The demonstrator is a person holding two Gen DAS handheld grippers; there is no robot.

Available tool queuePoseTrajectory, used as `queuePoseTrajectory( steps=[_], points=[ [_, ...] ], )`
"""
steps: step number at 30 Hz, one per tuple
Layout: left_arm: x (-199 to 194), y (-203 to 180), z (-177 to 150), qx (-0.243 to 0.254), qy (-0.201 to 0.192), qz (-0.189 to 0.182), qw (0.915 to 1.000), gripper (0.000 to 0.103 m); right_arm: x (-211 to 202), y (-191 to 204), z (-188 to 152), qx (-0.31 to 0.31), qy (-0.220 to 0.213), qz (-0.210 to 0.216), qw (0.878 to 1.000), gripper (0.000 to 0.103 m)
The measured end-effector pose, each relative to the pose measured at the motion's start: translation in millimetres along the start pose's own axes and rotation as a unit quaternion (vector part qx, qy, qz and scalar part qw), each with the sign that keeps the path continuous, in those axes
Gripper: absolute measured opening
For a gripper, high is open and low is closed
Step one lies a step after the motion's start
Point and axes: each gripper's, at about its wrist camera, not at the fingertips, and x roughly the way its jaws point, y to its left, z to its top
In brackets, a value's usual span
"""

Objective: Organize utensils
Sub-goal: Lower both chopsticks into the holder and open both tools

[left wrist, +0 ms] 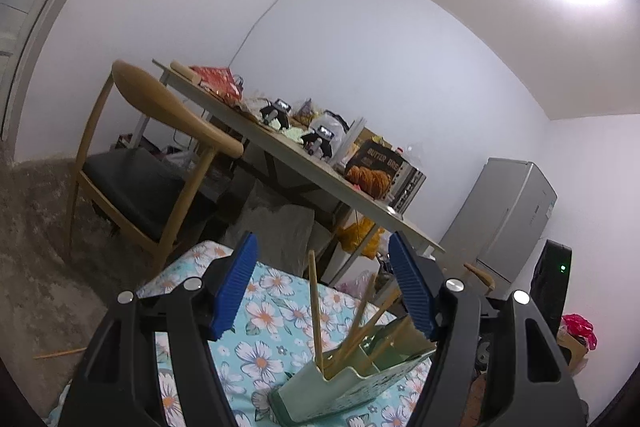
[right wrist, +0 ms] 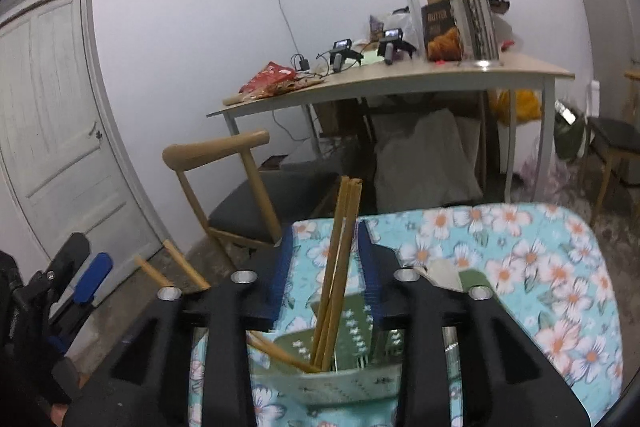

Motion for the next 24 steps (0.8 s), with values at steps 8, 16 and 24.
queuePoseTrajectory(
  steps=[8,16,24],
  points=[
    [27.4,2.0,-37.2,0.054,0.130,-0.049,0.9888,0.067,-71.2,-74.9,-3.7,0.100,-0.081,-0.030,0.991,0.060],
    [60.5,-23.9,-88.1,0.138,0.223,-0.089,0.9607,0.067,-38.2,-151.2,-43.1,0.181,-0.038,0.021,0.982,0.062],
    [70.4,-36.9,-109.4,0.198,0.233,-0.034,0.9515,0.049,-2.2,-135.6,-76.0,0.078,0.048,0.014,0.996,0.060]
  ],
)
